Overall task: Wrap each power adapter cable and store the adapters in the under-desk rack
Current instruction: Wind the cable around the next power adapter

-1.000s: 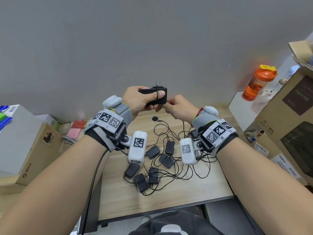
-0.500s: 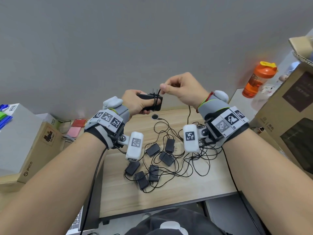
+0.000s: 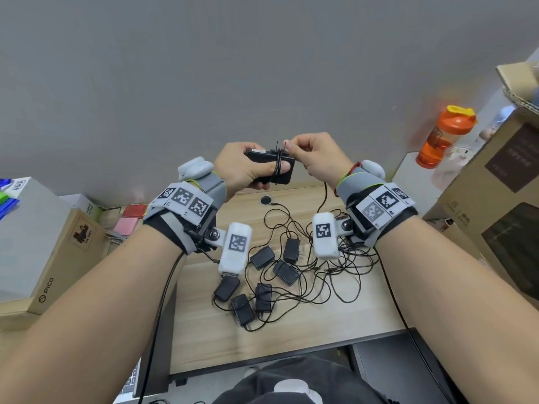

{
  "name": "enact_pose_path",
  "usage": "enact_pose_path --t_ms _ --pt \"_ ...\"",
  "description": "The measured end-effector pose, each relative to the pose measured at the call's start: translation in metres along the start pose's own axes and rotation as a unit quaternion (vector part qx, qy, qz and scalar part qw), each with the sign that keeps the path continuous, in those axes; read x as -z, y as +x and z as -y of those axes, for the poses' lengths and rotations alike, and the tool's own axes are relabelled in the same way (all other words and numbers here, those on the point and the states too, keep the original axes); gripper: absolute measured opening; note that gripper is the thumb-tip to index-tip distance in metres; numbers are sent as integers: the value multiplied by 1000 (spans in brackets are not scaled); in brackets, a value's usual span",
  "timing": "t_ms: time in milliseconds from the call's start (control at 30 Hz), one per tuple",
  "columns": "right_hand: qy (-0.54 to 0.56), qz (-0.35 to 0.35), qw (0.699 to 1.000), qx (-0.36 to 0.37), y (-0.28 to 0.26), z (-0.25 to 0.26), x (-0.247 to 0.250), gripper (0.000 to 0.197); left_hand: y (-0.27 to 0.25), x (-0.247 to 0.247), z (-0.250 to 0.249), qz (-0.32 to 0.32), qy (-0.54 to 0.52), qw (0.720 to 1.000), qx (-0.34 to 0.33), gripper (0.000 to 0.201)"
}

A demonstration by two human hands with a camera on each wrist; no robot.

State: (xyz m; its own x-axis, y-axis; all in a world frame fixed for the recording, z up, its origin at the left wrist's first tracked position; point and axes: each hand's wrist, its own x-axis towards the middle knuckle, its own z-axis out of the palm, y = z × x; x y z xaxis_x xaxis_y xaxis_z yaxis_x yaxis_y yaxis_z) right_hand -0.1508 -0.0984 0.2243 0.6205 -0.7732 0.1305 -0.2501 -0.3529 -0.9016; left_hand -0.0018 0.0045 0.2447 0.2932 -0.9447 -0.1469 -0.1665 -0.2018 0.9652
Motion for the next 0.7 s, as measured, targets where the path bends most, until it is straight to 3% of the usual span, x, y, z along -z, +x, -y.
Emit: enact_pose_path --t_ms 267,433,700 --pt "-13 57 997 -40 -9 -9 -18 29 3 0 -8 -38 -99 994 -14 30" --pt "-75 144 987 9 -15 4 -20 26 12 3 -7 -89 -115 989 -11 28" --pt "-86 96 991 45 -8 25 2 26 20 15 6 -104 -46 993 20 43"
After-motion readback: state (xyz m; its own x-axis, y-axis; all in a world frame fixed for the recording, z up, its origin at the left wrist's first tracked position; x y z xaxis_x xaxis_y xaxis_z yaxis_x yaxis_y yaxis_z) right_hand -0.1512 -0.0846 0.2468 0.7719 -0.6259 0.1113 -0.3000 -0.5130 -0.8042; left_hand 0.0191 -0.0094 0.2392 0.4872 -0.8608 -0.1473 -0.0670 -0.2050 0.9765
